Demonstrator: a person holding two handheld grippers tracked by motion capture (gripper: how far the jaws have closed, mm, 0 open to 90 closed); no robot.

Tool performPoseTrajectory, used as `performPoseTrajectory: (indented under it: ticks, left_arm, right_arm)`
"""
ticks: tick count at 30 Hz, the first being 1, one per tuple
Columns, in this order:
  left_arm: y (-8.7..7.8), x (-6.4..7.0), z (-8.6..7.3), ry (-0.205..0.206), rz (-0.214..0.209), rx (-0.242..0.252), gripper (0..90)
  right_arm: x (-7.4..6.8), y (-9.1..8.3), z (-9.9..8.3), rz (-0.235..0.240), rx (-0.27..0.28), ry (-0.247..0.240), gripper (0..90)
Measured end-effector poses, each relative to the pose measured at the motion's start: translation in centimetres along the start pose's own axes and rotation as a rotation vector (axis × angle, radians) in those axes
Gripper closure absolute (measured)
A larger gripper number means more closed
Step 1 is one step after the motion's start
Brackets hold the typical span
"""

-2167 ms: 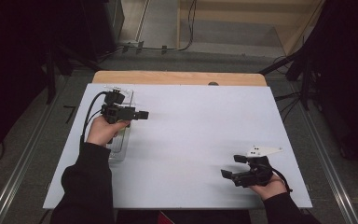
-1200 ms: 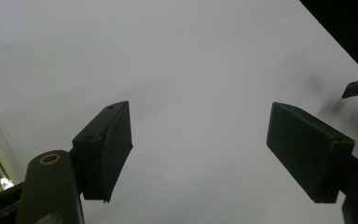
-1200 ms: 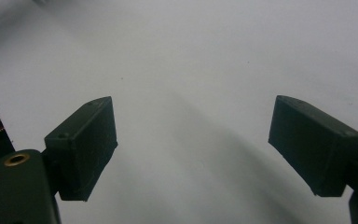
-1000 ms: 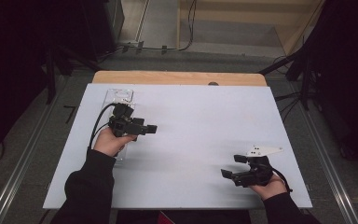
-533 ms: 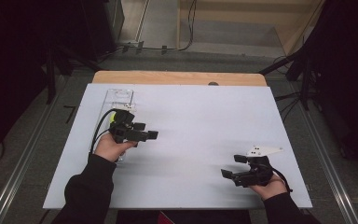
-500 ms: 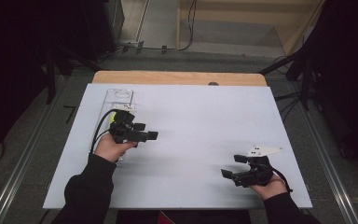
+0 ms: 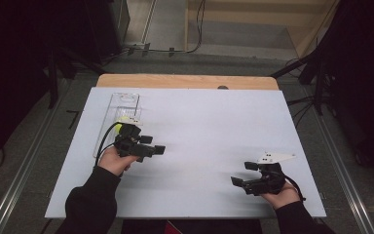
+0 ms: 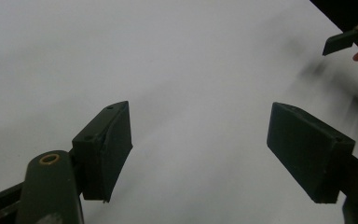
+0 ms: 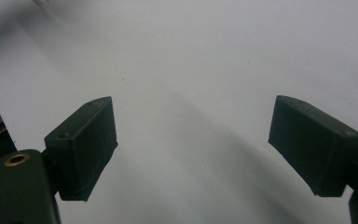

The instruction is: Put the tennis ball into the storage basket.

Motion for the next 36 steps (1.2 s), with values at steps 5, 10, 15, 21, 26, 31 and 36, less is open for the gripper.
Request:
performPoseTrajectory:
  ticks: [5,10,15,21,26,31,36]
  left_arm:
    - [-0.3,0.2,-0.4,0.006,-0.005,0.012,22.7]
    - [-0.6,0.6,-0.9,0.013,-0.019,0.025,22.6]
    - [-0.9,0.9,-1.3,0.035,-0.008,0.034,22.6]
    - [-1.2,1.3,-1.8,0.053,-0.016,0.038,22.6]
    - [-1.5,1.7,-2.3,0.069,-0.017,0.034,22.6]
    - [-1.6,2.1,-3.1,0.069,-0.027,0.017,22.6]
    - [-1.6,2.2,-3.8,0.080,-0.036,0.009,23.0]
  right_arm:
    - [0.0,0.0,0.0,0.000,-0.001,-0.001,13.4]
    - [0.0,0.0,0.0,-0.001,-0.004,-0.002,13.3]
    - [0.0,0.0,0.0,0.000,-0.003,0.002,13.3]
    - [0.0,0.0,0.0,-0.001,-0.003,0.001,13.4]
    - [0.0,0.0,-0.1,0.000,-0.006,0.001,13.4]
    - [0.0,0.0,-0.1,-0.001,-0.006,-0.001,13.4]
    - [0.0,0.1,-0.1,-0.001,-0.006,-0.002,13.3]
Point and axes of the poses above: each handheld gripper's, and its own axes: y roughly forward along the jaws, z roughly out of its top, x roughly to its right, the point moved 8 cm from there along y, roughly forward along the jaws, and after that the axes turned 13 degrees about x, right-handed, at the moved point
